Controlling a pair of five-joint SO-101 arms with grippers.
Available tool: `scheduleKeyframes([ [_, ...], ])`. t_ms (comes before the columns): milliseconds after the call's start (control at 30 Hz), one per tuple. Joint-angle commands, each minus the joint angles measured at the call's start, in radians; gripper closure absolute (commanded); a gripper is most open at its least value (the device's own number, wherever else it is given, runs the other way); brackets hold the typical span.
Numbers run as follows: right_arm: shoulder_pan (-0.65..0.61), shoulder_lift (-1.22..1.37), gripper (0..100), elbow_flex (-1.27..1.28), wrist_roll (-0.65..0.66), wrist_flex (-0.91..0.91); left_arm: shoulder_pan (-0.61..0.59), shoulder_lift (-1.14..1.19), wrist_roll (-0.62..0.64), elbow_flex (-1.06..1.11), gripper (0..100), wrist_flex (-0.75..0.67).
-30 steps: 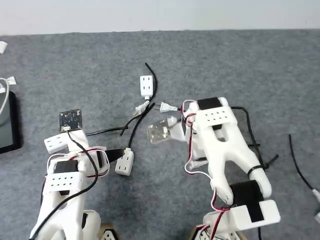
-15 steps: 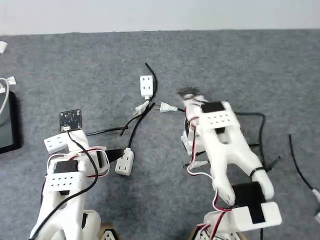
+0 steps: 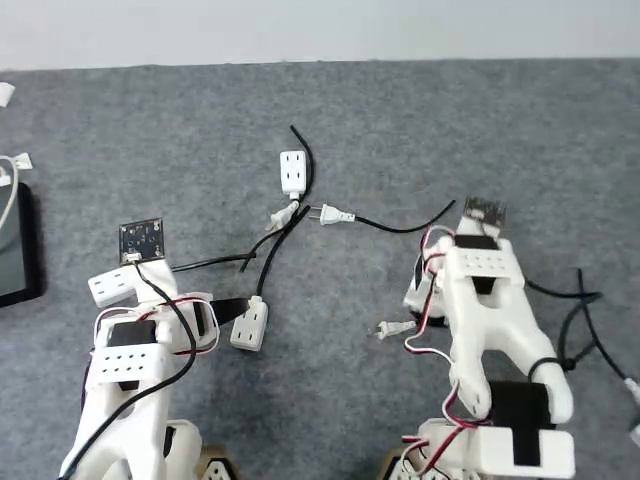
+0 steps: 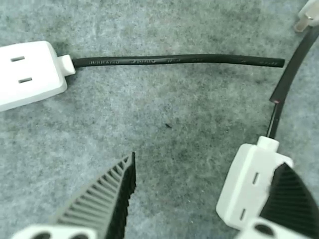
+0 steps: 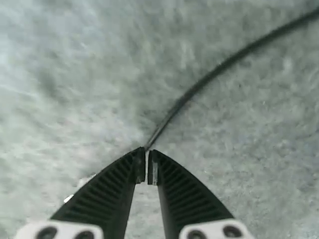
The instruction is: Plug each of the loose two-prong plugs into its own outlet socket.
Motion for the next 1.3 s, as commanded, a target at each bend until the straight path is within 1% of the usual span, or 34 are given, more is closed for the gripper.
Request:
scheduleKeyframes([
  [0, 0.022, 0.031, 98.6, 0.005, 0.029, -0.064, -0.006, -0.018, -0.012, -0.007, 62, -0.021],
  [300, 0.019, 0.108, 98.6, -0.141, 0.025, -0.061, -0.006, -0.018, -0.012, -0.007, 62, -0.021],
  [467, 0.019, 0.200, 98.7, -0.239, 0.025, -0.054, -0.006, -0.018, -0.012, -0.007, 62, -0.021],
  [633, 0.018, 0.298, 98.9, -0.316, 0.029, 0.039, -0.006, -0.018, -0.012, -0.007, 62, -0.020],
  [767, 0.002, 0.346, 99.0, -0.404, 0.031, 0.036, -0.006, -0.018, -0.012, -0.007, 62, -0.020],
  [833, -0.024, 0.371, 99.0, -0.466, 0.068, 0.022, -0.006, -0.018, -0.012, -0.007, 62, -0.020],
  [1000, -0.096, 0.463, 99.0, -0.620, 0.287, 0.030, -0.006, -0.018, -0.012, -0.007, 62, -0.020],
  [1100, -0.097, 0.496, 99.0, -0.664, 0.431, 0.059, -0.006, -0.018, -0.012, -0.007, 62, -0.020],
  [1133, -0.096, 0.496, 99.0, -0.687, 0.453, 0.096, -0.006, -0.018, -0.012, -0.007, 62, -0.020],
  [1200, -0.073, 0.473, 99.0, -0.730, 0.417, 0.191, -0.006, -0.018, -0.012, -0.007, 62, -0.021],
  [1267, -0.047, 0.427, 99.0, -0.743, 0.315, 0.252, -0.006, -0.018, -0.012, -0.007, 62, -0.023],
])
